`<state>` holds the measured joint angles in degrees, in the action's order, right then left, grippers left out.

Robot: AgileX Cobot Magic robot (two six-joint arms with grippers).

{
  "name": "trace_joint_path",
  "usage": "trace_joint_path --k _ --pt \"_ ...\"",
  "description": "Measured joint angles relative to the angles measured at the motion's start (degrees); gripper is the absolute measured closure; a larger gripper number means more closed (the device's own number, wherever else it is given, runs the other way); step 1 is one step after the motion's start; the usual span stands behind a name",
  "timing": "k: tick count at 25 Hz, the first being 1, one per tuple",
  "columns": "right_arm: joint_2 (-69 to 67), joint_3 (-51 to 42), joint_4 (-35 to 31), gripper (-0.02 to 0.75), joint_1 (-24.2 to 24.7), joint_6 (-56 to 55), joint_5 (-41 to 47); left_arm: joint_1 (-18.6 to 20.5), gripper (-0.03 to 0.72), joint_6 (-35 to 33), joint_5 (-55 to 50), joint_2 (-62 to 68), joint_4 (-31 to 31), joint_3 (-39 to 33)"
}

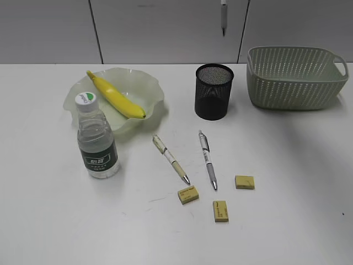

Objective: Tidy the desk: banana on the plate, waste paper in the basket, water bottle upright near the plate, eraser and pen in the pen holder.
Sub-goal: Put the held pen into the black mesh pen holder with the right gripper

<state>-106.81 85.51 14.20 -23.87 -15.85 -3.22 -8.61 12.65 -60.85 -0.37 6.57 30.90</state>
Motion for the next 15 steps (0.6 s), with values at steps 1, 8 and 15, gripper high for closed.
trace_joint_path --k 1,8,15 --pt "-1.35 -0.06 0.86 0.65 0.0 0.06 -2.53 0.0 0.307 0.0 0.0 0.0 0.0 0.0" --pt "-11.87 -0.48 2.62 0.65 -0.04 0.12 -5.97 0.0 0.307 0.0 0.0 0.0 0.0 0.0" --pt "-14.25 -4.45 2.62 0.624 -0.04 0.12 -4.91 0.0 0.307 0.0 0.0 0.0 -0.04 0.0"
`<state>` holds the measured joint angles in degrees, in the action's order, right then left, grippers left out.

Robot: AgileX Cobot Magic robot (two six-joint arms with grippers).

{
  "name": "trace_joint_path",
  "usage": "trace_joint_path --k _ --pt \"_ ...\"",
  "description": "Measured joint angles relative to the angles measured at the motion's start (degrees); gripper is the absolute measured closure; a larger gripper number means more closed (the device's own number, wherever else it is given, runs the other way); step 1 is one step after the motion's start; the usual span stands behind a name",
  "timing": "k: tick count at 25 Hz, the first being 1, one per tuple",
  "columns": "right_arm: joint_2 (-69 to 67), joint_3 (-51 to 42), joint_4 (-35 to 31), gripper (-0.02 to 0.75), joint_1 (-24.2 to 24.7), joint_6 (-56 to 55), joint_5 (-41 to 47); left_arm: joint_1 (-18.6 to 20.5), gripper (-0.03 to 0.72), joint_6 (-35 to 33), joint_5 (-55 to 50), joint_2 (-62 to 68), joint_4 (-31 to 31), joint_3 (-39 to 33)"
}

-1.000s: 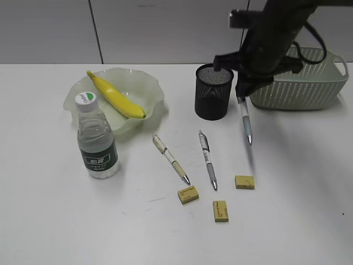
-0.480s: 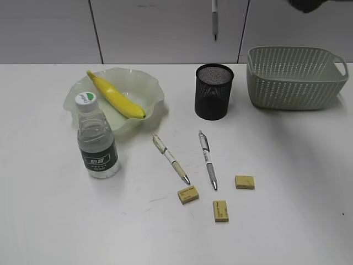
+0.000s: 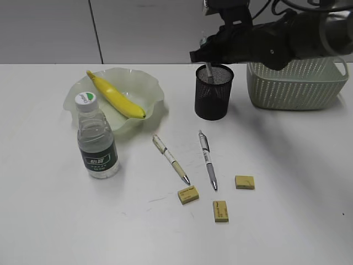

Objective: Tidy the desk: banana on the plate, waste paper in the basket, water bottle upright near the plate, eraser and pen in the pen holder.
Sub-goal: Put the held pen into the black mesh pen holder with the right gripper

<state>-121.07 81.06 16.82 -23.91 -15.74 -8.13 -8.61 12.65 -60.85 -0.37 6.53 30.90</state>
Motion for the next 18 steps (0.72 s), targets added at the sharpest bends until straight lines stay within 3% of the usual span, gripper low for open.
trace_joint_path --k 2,6,8,13,18 --pt "0.0 -0.48 0.0 0.557 0.0 0.0 1.56 0.0 0.307 0.0 0.0 0.0 0.0 0.0" --pt "0.95 -0.55 0.55 0.319 0.0 0.0 3.31 0.0 0.307 0.0 0.0 0.0 -0.02 0.0" --pt "3.6 -0.61 0.84 0.25 0.0 0.05 4.87 0.0 0.307 0.0 0.0 0.0 -0.02 0.0" --pt "15.98 -3.6 0.72 0.273 0.0 0.05 15.66 0.0 0.312 0.0 0.0 0.0 -0.02 0.0" --pt "33.85 -17.17 0.8 0.347 0.0 0.05 35.55 0.0 0.344 0.0 0.0 0.0 -0.07 0.0"
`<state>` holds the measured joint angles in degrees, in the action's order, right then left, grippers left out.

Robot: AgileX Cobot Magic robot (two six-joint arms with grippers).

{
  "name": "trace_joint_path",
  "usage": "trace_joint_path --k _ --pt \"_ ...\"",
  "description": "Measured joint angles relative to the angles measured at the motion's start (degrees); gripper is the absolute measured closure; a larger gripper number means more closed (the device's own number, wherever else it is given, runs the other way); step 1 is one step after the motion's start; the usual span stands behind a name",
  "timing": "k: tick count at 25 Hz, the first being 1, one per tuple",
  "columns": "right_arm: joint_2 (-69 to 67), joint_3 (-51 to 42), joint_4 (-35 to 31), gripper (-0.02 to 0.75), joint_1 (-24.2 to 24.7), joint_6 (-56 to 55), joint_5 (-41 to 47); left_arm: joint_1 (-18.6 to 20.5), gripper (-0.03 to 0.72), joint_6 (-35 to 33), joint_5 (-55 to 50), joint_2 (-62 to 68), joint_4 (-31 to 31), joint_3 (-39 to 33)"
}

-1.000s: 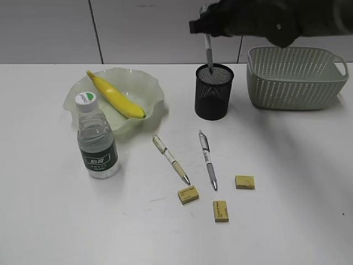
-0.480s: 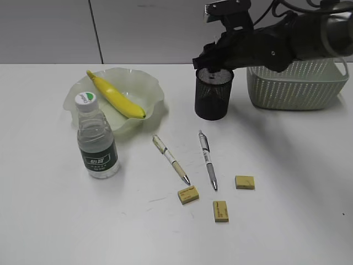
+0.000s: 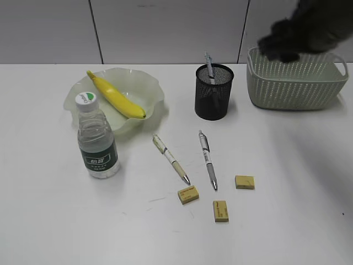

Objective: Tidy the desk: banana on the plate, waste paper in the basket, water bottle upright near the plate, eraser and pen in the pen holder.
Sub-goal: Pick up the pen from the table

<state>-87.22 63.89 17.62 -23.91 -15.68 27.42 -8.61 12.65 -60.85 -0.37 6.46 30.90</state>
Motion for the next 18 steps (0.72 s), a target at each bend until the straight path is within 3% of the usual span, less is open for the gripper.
trace_joint_path --k 9,18 --pt "43.21 -23.45 -4.36 0.357 0.0 0.26 28.54 0.0 0.414 -0.37 0.06 0.54 0.0 0.0" --pt "76.83 -33.62 -7.59 0.365 0.0 2.79 33.02 0.0 0.419 -14.6 6.54 17.49 -6.46 3.59"
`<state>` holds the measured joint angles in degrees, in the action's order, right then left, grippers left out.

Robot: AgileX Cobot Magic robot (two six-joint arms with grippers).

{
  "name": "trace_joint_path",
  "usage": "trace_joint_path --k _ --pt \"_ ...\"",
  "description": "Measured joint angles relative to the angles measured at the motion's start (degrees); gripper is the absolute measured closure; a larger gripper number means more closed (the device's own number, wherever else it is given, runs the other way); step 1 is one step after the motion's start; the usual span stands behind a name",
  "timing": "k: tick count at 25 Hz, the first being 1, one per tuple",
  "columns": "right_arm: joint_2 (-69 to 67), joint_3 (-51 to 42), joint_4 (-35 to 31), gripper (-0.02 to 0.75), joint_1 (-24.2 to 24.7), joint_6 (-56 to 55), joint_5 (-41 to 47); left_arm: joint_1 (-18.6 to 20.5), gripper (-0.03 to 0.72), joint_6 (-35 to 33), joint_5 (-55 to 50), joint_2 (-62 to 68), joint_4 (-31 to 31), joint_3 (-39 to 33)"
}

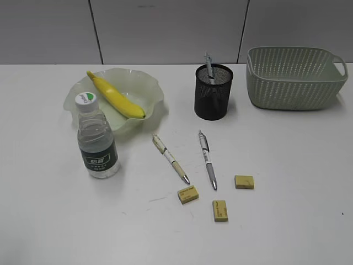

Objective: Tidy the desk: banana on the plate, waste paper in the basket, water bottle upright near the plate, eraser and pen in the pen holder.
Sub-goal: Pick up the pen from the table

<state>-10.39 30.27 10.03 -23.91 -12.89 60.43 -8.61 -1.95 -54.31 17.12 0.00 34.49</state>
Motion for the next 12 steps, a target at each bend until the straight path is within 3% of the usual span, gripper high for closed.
trace_joint_path --k 4,7,9,12 --pt "6.42 -0.62 -0.73 0.391 0.0 1.23 -0.1 0.0 0.422 -1.44 5.65 11.27 -2.52 4.58" --pt "7.63 -0.62 -0.73 0.402 0.0 1.46 -0.1 -0.51 0.44 -6.29 9.58 20.12 -8.31 9.05" --pt "7.63 -0.62 -0.73 0.406 0.0 1.46 -0.12 -2.5 0.447 -10.49 11.12 27.23 -13.52 12.61" --pt "7.63 -0.62 -0.73 0.407 0.0 1.46 -0.17 -10.27 0.452 -13.22 13.29 38.35 -16.4 18.79"
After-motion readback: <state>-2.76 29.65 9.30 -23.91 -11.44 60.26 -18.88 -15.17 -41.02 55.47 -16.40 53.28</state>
